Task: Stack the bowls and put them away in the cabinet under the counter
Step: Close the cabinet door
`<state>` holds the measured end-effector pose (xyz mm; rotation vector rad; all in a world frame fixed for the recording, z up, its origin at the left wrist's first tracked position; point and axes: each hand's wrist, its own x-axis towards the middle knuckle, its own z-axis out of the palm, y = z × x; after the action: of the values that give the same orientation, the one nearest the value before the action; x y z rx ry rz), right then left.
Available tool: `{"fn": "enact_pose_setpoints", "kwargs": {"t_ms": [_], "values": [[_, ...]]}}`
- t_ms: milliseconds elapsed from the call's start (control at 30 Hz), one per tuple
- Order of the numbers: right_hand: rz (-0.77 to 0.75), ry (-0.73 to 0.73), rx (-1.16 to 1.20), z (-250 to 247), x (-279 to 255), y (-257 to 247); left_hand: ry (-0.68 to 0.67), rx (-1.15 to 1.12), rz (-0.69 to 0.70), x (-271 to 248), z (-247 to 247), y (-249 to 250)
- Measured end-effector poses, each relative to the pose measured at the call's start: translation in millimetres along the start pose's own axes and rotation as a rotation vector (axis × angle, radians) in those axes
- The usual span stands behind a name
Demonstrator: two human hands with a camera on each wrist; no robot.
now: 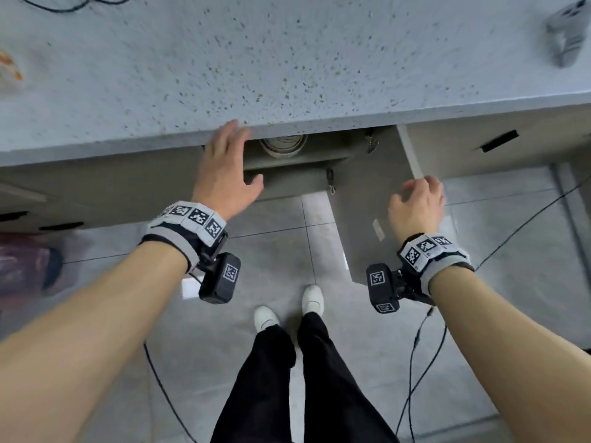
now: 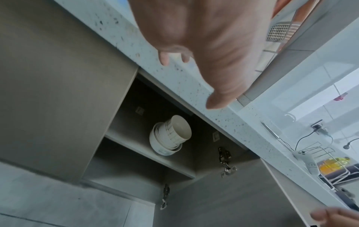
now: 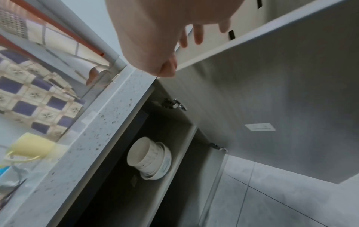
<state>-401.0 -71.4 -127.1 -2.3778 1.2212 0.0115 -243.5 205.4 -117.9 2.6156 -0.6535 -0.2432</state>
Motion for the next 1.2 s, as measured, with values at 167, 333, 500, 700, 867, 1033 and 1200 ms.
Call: {"fn": "enact_pose_setpoints", "kwargs": {"t_ms": [167,333,500,700,867,1033,1200], "values": [[0.201,-0.111,-0.066,-14,-7,11,-0.07,0.169,-0.162,3,-18,-12],[0.218,-0.137,-0.106,-18,-20,24,-0.128,0.226,-0.199,-3,-22,-32],[0.207,-0.199,-0.151,-21,-23,13,-0.19,0.305,-0.174,-3,-26,-34],[0.241,-0.261,-0.138,-20,-28,-4,-0.247,0.312,-0.209,0,-34,-28],[0.282,-0.254,0.035,-15,-36,-22,-0.265,0.306,-0.199,2,-39,-27],[0.345,-0.313,0.243,-2,-28,-37,-0.243,0.325,-0.173,1,-41,-32],[0.344,-0.413,0.395,15,-21,-64,-0.253,0.306,-0.197,0,-38,-29]]}}
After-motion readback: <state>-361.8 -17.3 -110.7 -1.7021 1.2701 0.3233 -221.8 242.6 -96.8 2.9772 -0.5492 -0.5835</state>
